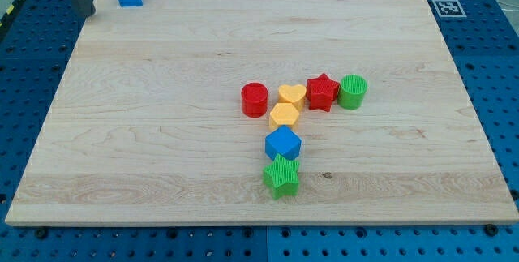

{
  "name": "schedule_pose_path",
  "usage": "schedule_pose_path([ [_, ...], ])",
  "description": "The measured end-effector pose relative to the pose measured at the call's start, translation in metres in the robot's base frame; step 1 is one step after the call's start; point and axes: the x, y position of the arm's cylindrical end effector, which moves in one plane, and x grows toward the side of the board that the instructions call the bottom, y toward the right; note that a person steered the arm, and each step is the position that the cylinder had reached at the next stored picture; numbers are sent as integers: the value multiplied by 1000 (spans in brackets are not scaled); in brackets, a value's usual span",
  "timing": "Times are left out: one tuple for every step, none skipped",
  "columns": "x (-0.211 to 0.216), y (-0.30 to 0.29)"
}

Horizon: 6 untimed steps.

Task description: Slide the blue triangle towards the red circle

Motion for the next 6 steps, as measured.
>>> schedule_pose_path([
  [-23, -1],
  [-69, 0],
  [-67, 12],
  [-58, 33],
  [-58, 54],
  [-58, 82],
])
